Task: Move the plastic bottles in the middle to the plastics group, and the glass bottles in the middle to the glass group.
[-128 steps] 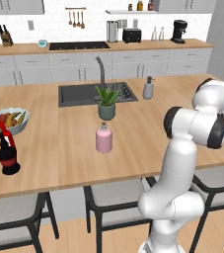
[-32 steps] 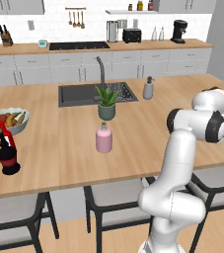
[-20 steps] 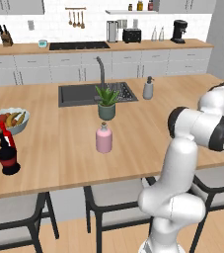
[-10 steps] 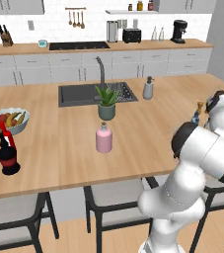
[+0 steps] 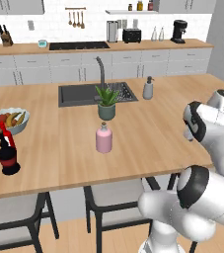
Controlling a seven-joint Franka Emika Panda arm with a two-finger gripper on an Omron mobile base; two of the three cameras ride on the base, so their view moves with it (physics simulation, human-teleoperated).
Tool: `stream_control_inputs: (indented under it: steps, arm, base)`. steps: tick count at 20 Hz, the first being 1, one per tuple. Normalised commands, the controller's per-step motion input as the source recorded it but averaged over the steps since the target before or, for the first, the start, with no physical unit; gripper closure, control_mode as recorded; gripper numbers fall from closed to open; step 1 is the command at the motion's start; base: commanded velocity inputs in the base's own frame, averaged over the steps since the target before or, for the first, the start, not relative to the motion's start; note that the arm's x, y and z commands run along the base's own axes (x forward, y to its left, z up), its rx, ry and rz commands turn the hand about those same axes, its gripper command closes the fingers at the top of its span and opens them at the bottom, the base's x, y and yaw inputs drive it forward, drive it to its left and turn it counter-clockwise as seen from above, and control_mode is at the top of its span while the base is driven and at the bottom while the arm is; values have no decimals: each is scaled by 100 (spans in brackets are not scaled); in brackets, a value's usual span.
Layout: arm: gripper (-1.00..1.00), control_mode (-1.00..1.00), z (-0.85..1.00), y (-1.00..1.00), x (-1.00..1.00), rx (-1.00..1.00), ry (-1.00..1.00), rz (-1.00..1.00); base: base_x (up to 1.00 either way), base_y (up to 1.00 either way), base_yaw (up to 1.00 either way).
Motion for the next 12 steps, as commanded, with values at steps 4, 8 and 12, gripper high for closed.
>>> stream_control_inputs:
  steps: [4,8,12]
  arm:
    - [-100,-100,0,51,0,0,0,2]
    - [-100,-100,0,62,10,0,0,4]
    - [-100,-100,3,69,37,0,0,1]
  base:
    - [0,0,0]
    - [0,0,0]
    - [0,0,0]
